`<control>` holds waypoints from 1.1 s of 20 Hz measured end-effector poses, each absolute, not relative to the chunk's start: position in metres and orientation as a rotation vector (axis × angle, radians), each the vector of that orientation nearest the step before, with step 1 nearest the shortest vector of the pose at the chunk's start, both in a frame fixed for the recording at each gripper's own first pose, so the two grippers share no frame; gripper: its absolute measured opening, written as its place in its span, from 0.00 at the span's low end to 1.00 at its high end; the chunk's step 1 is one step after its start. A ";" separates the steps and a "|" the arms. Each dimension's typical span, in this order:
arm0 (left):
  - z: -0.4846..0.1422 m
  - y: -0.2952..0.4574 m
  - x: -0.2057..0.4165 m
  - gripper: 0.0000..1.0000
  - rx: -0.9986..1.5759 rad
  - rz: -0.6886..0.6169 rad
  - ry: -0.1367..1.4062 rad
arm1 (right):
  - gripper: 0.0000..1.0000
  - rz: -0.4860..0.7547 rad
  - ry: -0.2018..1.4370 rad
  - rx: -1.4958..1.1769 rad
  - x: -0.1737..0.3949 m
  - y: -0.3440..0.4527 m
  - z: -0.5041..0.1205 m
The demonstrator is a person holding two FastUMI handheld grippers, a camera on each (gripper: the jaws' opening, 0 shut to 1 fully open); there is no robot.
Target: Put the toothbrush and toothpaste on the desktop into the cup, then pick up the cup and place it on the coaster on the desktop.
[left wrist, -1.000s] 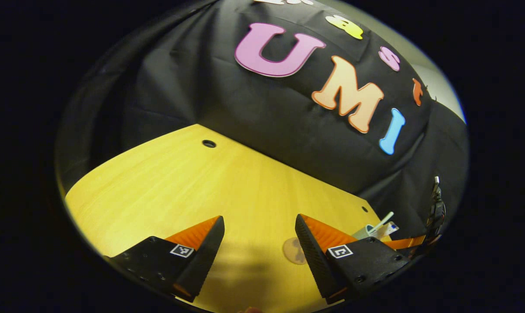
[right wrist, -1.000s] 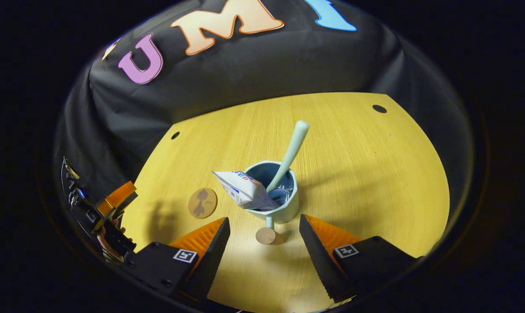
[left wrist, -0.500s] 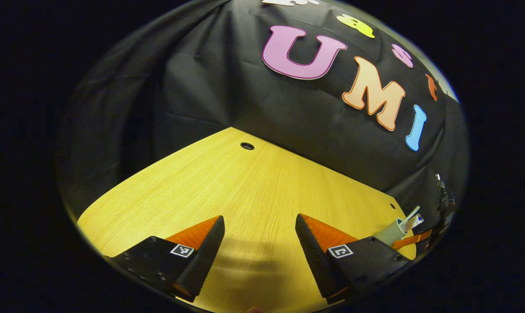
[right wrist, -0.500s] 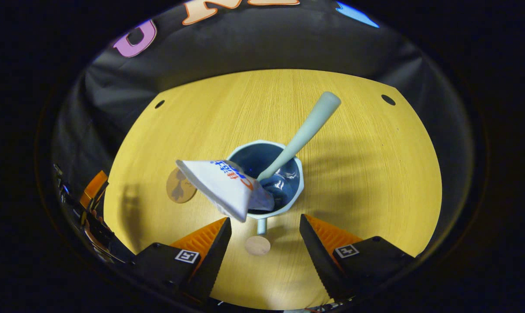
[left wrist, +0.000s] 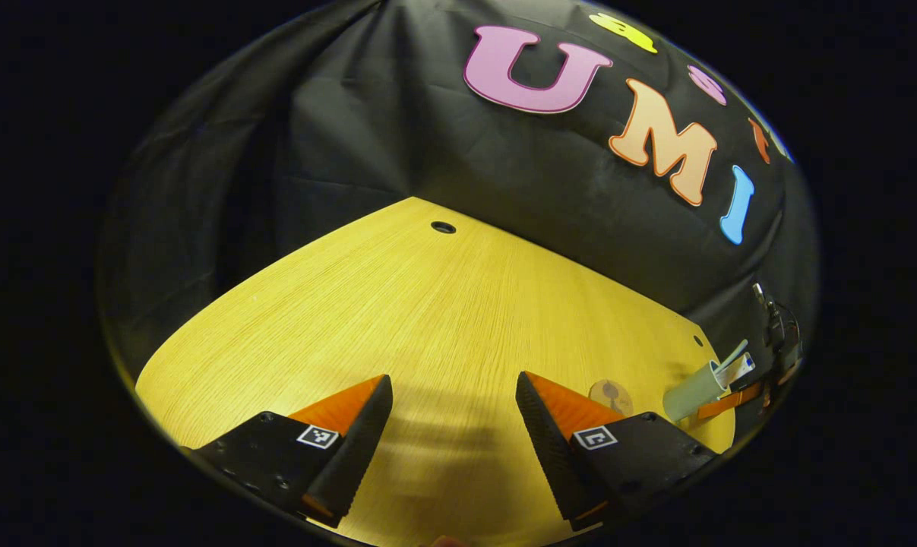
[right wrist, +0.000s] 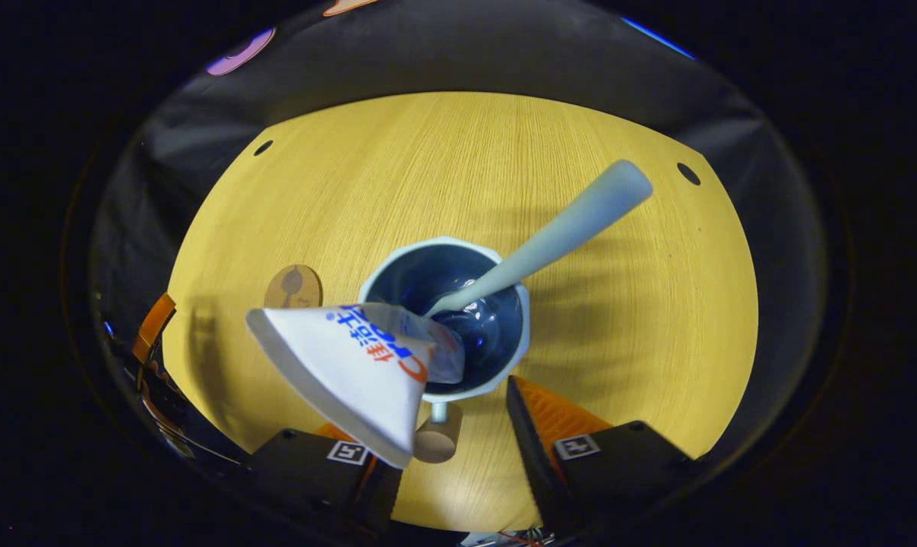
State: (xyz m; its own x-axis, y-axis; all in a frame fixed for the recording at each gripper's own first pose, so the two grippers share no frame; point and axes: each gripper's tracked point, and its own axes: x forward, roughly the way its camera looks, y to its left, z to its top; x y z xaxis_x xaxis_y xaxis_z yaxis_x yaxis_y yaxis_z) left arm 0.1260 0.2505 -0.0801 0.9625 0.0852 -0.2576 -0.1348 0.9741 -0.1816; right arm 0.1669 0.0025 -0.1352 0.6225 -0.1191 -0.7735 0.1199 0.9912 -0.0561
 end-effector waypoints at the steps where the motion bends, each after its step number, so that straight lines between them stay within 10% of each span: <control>1: -0.080 0.250 0.126 0.96 -0.196 0.111 0.250 | 0.64 -0.137 0.901 -0.004 0.167 0.004 -0.136; 8: -0.091 0.237 0.126 0.95 -0.186 0.088 0.279 | 0.34 -0.126 0.952 -0.036 0.166 0.007 -0.144; 22: -0.100 0.233 0.117 0.95 -0.187 0.070 0.306 | 0.28 -0.076 0.843 -0.062 0.176 0.030 -0.130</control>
